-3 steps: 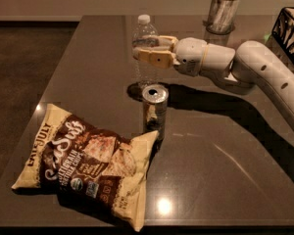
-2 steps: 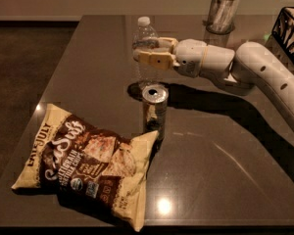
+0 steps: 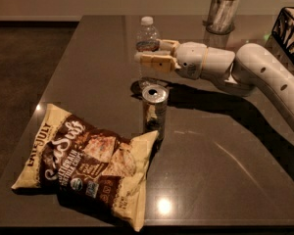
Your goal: Place water bottle upright
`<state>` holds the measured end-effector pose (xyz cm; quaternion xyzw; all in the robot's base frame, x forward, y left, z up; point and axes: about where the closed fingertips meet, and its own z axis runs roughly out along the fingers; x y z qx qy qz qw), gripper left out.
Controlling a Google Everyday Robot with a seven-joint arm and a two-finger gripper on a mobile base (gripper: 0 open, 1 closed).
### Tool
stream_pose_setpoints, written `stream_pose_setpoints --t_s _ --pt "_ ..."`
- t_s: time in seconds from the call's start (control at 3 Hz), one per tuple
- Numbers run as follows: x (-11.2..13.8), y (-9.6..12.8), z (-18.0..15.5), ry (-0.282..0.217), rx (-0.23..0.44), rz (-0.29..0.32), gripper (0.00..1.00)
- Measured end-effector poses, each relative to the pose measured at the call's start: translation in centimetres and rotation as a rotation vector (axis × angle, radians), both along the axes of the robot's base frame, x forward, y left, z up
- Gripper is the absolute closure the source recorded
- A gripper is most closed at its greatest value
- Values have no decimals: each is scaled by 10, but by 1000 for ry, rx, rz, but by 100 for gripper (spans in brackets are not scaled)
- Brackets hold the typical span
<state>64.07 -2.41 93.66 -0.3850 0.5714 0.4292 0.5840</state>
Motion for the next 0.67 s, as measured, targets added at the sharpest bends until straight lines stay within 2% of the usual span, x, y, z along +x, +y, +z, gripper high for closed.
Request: stream_pose_setpoints --t_s 0.33,0.67 --pt "-1 3 1 -1 0 4 0" --pt "-1 3 1 -1 0 4 0"
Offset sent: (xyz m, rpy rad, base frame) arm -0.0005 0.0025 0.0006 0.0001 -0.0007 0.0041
